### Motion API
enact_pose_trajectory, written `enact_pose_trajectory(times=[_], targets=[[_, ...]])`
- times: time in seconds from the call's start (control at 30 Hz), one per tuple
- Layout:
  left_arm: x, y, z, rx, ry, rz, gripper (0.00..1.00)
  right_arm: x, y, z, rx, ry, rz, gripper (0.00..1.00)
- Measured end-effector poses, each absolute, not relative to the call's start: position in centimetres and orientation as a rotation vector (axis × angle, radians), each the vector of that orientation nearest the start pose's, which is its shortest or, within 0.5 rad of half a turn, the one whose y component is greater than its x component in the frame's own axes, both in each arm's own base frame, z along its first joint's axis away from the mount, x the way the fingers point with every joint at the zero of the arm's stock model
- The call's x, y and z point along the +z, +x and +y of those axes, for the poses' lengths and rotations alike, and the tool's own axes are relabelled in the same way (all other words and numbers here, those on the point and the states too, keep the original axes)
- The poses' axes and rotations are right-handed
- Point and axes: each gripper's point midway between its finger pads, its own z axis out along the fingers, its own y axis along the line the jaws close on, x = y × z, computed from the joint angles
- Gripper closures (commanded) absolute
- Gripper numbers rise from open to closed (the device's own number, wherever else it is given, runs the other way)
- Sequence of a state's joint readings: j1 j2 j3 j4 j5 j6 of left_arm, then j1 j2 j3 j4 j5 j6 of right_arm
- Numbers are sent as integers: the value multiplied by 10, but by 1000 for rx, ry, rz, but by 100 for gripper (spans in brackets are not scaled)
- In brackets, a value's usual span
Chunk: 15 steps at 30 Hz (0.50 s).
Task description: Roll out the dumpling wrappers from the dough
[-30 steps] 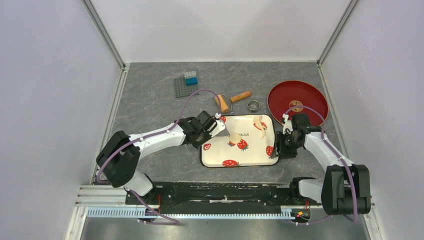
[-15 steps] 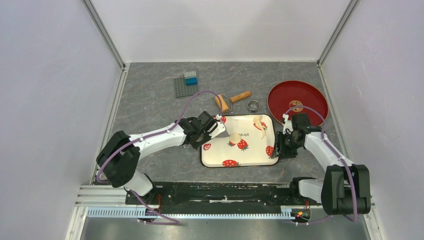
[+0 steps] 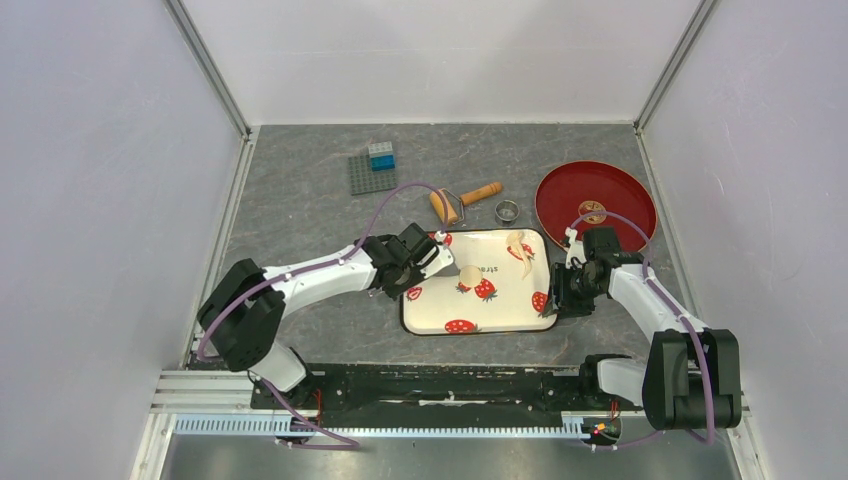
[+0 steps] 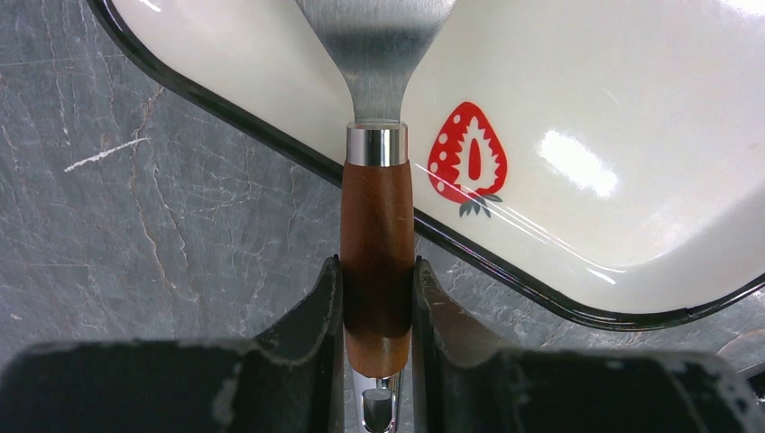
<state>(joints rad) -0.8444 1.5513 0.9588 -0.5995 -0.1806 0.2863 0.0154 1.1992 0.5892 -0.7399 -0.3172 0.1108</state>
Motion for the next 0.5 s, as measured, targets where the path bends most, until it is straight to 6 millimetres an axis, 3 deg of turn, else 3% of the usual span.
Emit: enact_pose_trajectory(times=[0.5], targets=[[44, 233, -203, 98, 1445, 2335, 98, 26, 170, 62, 484, 86, 2902, 55]])
